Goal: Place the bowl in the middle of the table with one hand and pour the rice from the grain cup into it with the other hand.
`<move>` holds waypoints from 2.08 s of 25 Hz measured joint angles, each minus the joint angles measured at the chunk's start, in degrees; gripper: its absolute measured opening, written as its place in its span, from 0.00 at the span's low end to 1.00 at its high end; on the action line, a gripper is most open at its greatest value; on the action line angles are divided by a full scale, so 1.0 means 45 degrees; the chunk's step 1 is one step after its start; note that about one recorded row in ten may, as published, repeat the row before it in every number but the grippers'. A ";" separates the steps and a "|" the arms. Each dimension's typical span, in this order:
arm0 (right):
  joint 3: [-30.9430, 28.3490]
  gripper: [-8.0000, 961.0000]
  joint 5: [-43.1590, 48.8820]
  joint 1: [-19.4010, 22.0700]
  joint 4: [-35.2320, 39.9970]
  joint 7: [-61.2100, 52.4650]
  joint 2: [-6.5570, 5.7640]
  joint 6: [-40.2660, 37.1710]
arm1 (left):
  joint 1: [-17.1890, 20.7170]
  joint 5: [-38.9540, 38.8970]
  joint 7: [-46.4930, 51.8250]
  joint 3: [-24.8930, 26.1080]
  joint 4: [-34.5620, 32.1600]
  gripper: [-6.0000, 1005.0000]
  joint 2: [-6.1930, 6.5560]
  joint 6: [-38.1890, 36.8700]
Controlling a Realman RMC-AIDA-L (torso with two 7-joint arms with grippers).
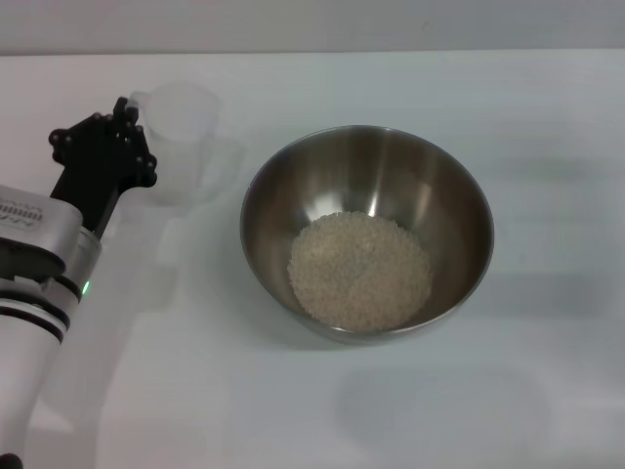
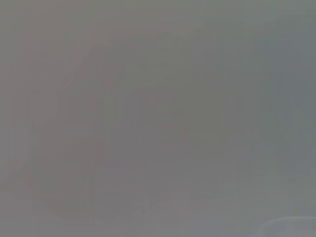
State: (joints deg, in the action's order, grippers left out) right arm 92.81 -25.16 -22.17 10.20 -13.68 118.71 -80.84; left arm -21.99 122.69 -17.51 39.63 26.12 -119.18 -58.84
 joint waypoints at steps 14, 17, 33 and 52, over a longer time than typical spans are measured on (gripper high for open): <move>-0.0002 0.52 0.0129 0.0028 0.0000 -0.0007 0.0007 -0.0042 | -0.0038 -0.1032 0.0849 0.0020 -0.0065 0.13 0.0000 0.1483; -0.0003 0.52 0.0149 0.0025 0.0000 -0.0007 0.0007 -0.0044 | -0.0038 -0.1036 0.0858 -0.0044 -0.0128 0.13 0.0000 0.1537; -0.0002 0.52 0.0481 0.0046 -0.0005 -0.0007 -0.0014 -0.0046 | 0.0093 -0.0998 0.0875 -0.0285 -0.0219 0.14 0.0001 0.1844; 0.0017 0.52 0.1548 0.0227 -0.0263 0.0033 0.0069 -0.0008 | 0.1627 -0.0945 0.3893 -0.1090 -0.0696 0.35 0.0069 -0.2712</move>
State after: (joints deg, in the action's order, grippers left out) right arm 92.89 -18.19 -21.15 9.01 -13.53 119.02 -80.87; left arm -14.66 118.43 0.01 34.72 22.99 -118.87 -71.04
